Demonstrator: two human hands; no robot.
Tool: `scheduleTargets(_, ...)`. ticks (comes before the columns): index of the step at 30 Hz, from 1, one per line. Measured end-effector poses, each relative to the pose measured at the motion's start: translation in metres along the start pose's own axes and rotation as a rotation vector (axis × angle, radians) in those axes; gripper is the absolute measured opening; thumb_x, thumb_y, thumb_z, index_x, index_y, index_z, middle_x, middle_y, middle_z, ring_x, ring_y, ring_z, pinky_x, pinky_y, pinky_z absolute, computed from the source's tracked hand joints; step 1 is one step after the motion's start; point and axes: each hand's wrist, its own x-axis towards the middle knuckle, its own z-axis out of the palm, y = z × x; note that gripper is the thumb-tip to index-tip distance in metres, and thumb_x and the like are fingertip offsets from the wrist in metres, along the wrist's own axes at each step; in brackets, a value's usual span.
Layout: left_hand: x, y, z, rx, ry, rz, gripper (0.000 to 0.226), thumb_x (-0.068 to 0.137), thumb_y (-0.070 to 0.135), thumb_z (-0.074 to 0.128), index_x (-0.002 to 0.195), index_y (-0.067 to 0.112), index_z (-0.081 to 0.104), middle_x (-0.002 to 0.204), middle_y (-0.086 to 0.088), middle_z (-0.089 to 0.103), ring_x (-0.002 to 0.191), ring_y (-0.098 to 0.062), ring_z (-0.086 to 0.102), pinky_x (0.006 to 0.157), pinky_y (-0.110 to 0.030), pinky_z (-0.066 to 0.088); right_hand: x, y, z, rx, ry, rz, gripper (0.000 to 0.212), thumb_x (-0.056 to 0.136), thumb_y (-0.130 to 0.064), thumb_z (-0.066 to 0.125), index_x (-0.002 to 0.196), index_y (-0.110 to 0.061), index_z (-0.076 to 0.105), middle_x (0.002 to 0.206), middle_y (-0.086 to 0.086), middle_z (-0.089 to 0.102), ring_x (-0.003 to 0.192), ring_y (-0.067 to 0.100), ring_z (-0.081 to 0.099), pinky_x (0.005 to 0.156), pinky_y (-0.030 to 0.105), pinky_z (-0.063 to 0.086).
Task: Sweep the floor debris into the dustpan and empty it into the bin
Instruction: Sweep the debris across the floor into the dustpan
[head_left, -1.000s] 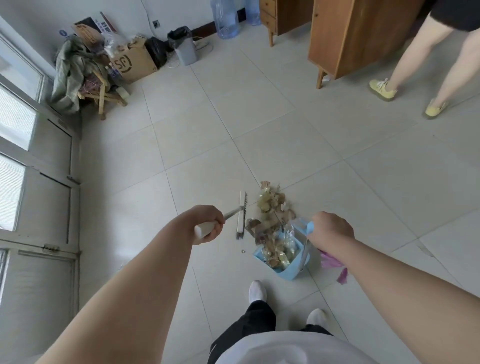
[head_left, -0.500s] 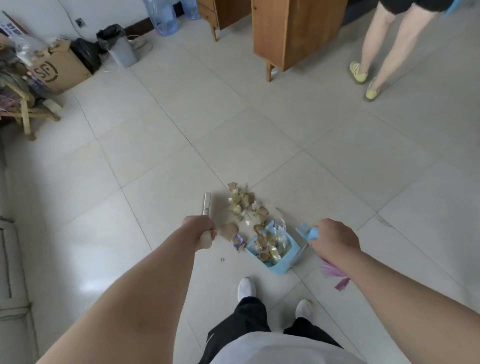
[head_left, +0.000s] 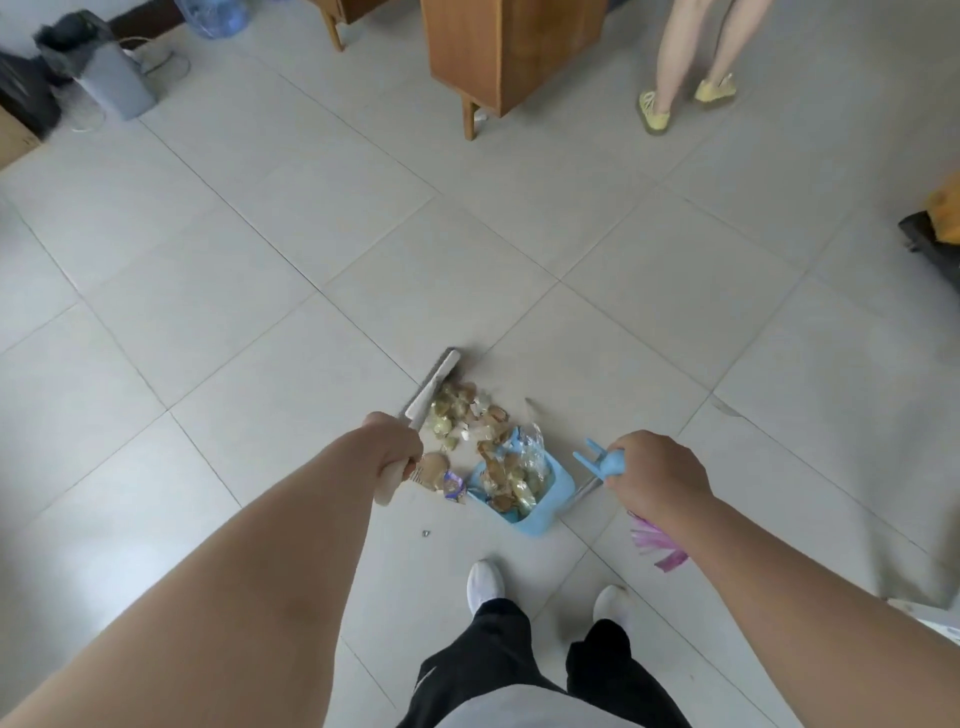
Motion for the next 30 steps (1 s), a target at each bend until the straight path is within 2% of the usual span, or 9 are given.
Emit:
scheduleTargets(1,0.001,0.0,-0.001,0.051,0.006,-0.005,0.012,0.082,0.0,0.058,0.071,0.005,0.055,0.064,-0.01,0.057,0.053,-0.022,0.053,0.05,-0.018,0.044,0.002,-0.002,-0.001,0.002,-0.001,0.001,0.02,0.083,-0.021,0.065,0.103,-0.02,0.068,0.09,-0.001,0.068,0.082,0.022,0.064,0.067,0.027,0.048)
scheduleTargets(3,-0.001,0.001,-0.002,0.128,0.009,-0.022,0.006,0.073,-0.002,0.056,0.076,0.0,0.06,0.063,-0.014,0.061,0.056,-0.025,0.055,0.062,-0.028,0.046,0.006,-0.009,-0.001,0.022,0.005,-0.009,0.019,0.083,-0.02,0.064,0.101,-0.018,0.069,0.088,0.0,0.068,0.078,0.023,0.062,0.065,0.026,0.045)
scheduleTargets(9,-0.027,0.005,0.014,0.328,-0.099,0.002,0.005,0.076,0.004,0.058,0.077,0.002,0.062,0.063,-0.012,0.064,0.057,-0.027,0.057,0.064,-0.031,0.048,0.014,-0.029,-0.009,0.042,0.008,-0.056,0.007,0.085,-0.017,0.06,0.092,-0.016,0.061,0.083,0.001,0.059,0.075,0.025,0.053,0.063,0.025,0.038)
scheduleTargets(13,-0.052,-0.01,0.04,0.386,-0.161,0.021,0.038,0.068,0.006,0.058,0.106,-0.001,0.062,0.063,-0.011,0.066,0.054,-0.027,0.058,0.064,-0.033,0.05,0.013,-0.028,-0.02,0.024,0.011,-0.067,0.01,0.087,-0.016,0.059,0.086,-0.017,0.049,0.086,0.003,0.056,0.077,0.025,0.05,0.065,0.026,0.038)
scheduleTargets(15,-0.07,-0.015,0.051,0.38,-0.165,0.023,0.039,0.07,0.007,0.057,0.108,0.0,0.064,0.065,-0.01,0.065,0.052,-0.026,0.057,0.062,-0.03,0.049,0.011,-0.026,-0.022,0.028,0.014,-0.088,0.008,0.087,-0.014,0.059,0.087,-0.017,0.051,0.085,0.002,0.055,0.077,0.026,0.049,0.066,0.026,0.038)
scheduleTargets(17,-0.087,-0.018,0.058,0.357,-0.153,0.037,0.038,0.074,0.007,0.057,0.11,0.002,0.067,0.068,-0.011,0.064,0.053,-0.025,0.056,0.059,-0.028,0.048,0.008,-0.022,-0.02,0.023,0.014,-0.118,0.007,0.086,-0.012,0.059,0.093,-0.014,0.057,0.093,0.005,0.063,0.082,0.028,0.056,0.068,0.026,0.039)
scheduleTargets(21,-0.117,-0.021,0.069,0.289,-0.087,0.037,0.039,0.078,0.005,0.059,0.117,0.004,0.065,0.071,-0.012,0.064,0.055,-0.025,0.055,0.056,-0.027,0.046,-0.001,-0.006,-0.019,0.006,-0.005,-0.169,0.018,0.086,-0.016,0.059,0.104,-0.013,0.061,0.105,0.008,0.066,0.098,0.029,0.063,0.07,0.026,0.042)
scheduleTargets(25,-0.139,-0.025,0.076,0.183,-0.024,-0.008,0.032,0.082,0.001,0.055,0.113,-0.001,0.064,0.068,-0.011,0.062,0.047,-0.02,0.052,0.046,-0.022,0.043,-0.013,0.021,-0.021,-0.037,-0.019,-0.213,0.012,0.085,-0.017,0.061,0.097,-0.014,0.062,0.09,0.004,0.062,0.079,0.026,0.055,0.065,0.025,0.041)
scheduleTargets(30,-0.154,-0.037,0.076,0.094,0.049,-0.063,0.022,0.082,0.001,0.056,0.101,-0.005,0.064,0.064,-0.01,0.061,0.043,-0.019,0.05,0.043,-0.021,0.042,-0.026,0.048,-0.024,-0.066,-0.024,-0.264,0.006,0.085,-0.016,0.06,0.085,-0.018,0.054,0.085,0.002,0.058,0.077,0.025,0.054,0.065,0.026,0.04)
